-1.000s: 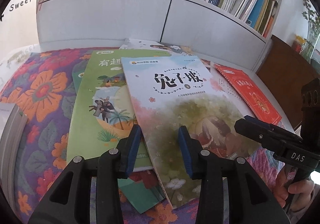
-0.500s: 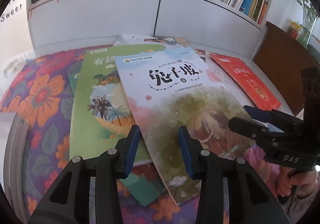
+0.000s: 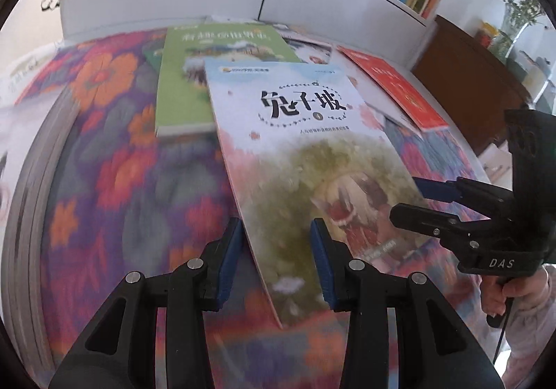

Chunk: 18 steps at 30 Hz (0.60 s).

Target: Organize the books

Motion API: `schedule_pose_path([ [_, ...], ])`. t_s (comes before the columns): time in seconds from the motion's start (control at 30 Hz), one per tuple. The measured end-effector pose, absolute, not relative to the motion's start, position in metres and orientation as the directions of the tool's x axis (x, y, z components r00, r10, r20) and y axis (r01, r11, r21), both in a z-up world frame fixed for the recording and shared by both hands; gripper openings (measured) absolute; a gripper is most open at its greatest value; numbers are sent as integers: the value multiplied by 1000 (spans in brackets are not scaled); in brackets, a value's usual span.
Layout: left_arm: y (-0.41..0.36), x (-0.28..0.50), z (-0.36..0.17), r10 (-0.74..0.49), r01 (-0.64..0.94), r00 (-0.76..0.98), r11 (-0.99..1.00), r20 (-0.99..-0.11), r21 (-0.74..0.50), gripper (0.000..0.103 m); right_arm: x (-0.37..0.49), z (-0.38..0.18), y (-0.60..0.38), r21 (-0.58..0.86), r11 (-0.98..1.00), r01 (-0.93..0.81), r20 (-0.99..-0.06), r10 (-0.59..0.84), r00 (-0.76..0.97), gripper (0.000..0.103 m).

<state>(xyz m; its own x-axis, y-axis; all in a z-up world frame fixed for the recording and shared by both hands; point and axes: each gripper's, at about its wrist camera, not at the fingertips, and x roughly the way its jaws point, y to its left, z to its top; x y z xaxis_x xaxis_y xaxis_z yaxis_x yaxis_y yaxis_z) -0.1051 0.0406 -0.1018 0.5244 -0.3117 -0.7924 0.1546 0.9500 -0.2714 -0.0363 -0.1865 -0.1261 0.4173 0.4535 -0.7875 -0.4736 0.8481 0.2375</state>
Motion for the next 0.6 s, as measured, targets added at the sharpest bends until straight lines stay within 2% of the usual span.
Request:
schedule_pose_path([
  [0.23, 41, -166, -92, -265, 194, 485, 962, -833, -193, 36, -87, -124, -183, 340, 792, -507, -815, 517, 261, 63],
  [0.37, 61, -162, -94, -337, 130, 435, 941, -835, -312, 36, -91, -133, -191, 419, 759, -499, -795, 572, 202, 62],
  [0.6, 79, -138, -103, -438, 106, 418, 893, -796, -436, 35, -62, -139, -194, 509, 713, -482, -740, 648, 178, 59],
])
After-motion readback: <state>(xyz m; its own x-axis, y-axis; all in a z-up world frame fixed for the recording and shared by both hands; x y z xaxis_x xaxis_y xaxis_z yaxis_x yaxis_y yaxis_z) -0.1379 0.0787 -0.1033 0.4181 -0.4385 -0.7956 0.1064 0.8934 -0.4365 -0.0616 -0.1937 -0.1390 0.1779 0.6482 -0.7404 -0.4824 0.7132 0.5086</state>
